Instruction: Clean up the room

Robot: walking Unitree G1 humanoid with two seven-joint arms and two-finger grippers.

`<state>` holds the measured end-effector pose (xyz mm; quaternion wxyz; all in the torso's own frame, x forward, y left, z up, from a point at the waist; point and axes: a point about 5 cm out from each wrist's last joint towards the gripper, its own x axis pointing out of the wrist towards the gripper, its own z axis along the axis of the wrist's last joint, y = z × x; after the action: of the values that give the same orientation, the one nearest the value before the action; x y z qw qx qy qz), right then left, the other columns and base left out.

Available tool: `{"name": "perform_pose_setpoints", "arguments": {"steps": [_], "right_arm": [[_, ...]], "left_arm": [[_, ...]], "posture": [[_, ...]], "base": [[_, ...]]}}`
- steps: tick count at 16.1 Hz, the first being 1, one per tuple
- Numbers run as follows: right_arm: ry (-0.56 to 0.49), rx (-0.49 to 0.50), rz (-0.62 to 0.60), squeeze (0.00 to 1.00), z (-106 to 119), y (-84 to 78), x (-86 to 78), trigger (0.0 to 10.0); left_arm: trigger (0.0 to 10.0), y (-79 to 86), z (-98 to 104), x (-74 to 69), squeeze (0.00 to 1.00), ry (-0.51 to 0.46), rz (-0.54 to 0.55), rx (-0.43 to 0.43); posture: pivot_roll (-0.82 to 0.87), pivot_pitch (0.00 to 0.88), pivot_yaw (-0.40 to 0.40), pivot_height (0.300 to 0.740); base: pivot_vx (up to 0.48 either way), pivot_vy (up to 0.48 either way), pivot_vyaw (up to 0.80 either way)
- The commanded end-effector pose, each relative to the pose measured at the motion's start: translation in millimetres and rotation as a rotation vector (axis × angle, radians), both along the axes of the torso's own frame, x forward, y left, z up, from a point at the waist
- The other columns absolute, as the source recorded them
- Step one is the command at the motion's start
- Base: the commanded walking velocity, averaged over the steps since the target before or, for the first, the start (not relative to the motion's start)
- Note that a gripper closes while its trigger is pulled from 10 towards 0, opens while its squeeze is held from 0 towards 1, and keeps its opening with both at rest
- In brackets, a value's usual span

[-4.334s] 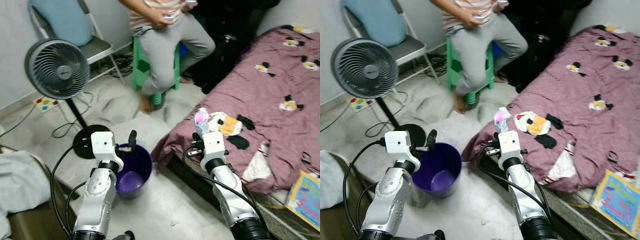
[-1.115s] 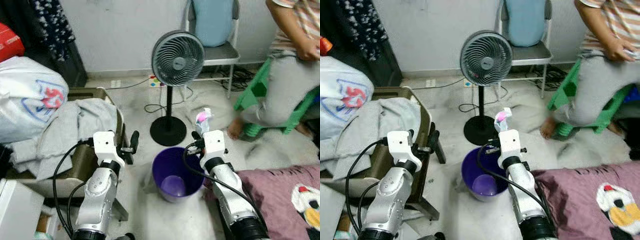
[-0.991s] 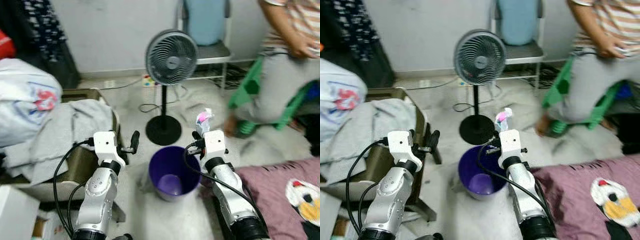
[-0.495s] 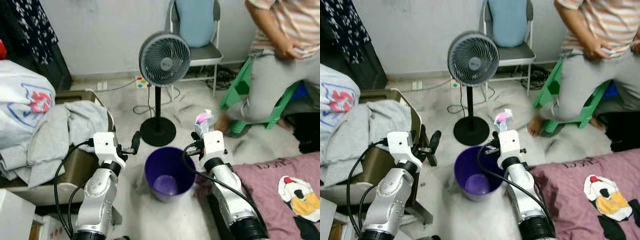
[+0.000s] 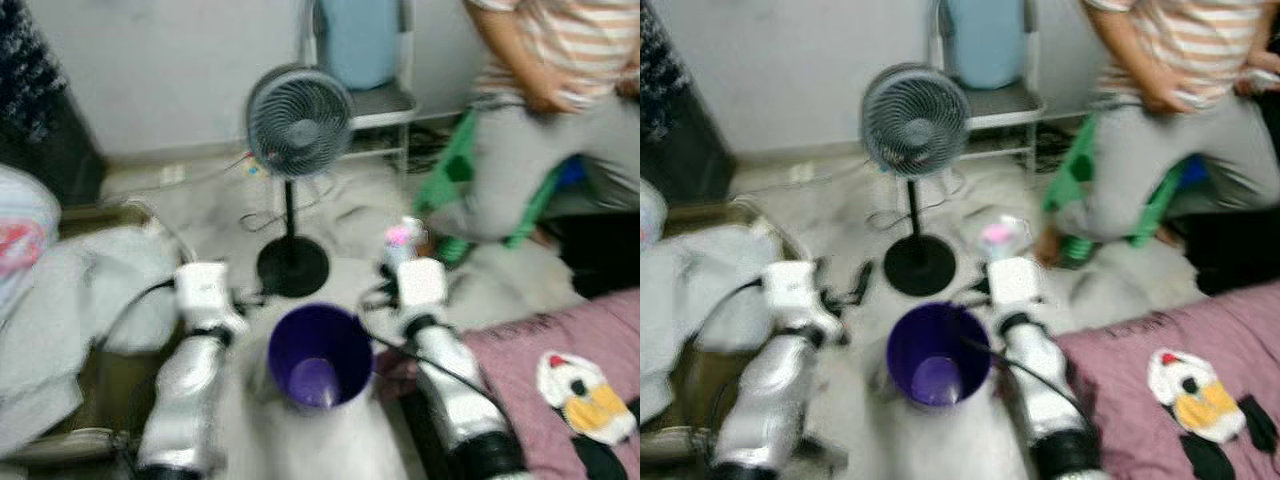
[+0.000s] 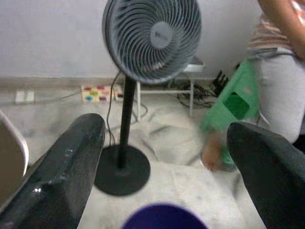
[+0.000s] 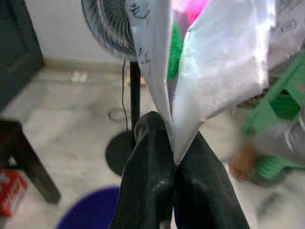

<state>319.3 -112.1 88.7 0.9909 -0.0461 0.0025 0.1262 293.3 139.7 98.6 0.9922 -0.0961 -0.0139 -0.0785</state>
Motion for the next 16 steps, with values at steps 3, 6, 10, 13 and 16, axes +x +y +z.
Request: {"name": "perform_pose_setpoints", "arguments": {"steps": [3, 6, 10, 13, 16], "right_arm": [[0.019, -0.016, -0.040, 0.00, -5.1, -15.9, -1.6, 10.0], [0.019, -0.014, -0.043, 0.00, -5.1, -15.8, -1.2, 10.0], [0.018, -0.009, -0.043, 0.00, -5.0, -15.7, -1.0, 10.0], [0.006, -0.042, -0.022, 0.00, -4.8, -12.5, -1.9, 10.0], [0.010, -0.034, -0.031, 0.00, -5.1, -13.5, -1.9, 10.0]], "left_arm": [[10.0, -12.8, 2.5, 0.9, 0.00, -0.007, -0.038, -0.013], [10.0, -7.9, -2.1, 2.6, 0.00, 0.029, 0.019, 0.017], [10.0, -8.0, -1.7, 2.9, 0.00, 0.027, 0.015, 0.016], [10.0, -9.4, -1.3, 2.6, 0.00, 0.026, 0.008, 0.018], [10.0, -9.3, -1.3, 2.2, 0.00, 0.026, 0.009, 0.020]], "posture": [[-0.04, 0.129, 0.002, 0.740], [-0.04, 0.133, 0.003, 0.740], [-0.04, 0.137, 0.005, 0.740], [-0.04, 0.139, 0.007, 0.740], [-0.04, 0.141, 0.007, 0.740]], "base": [[0.266, 0.000, 0.00], [0.000, 0.000, 0.00], [0.000, 0.000, 0.00], [0.000, 0.000, 0.27], [0.000, 0.000, 0.67]]}}
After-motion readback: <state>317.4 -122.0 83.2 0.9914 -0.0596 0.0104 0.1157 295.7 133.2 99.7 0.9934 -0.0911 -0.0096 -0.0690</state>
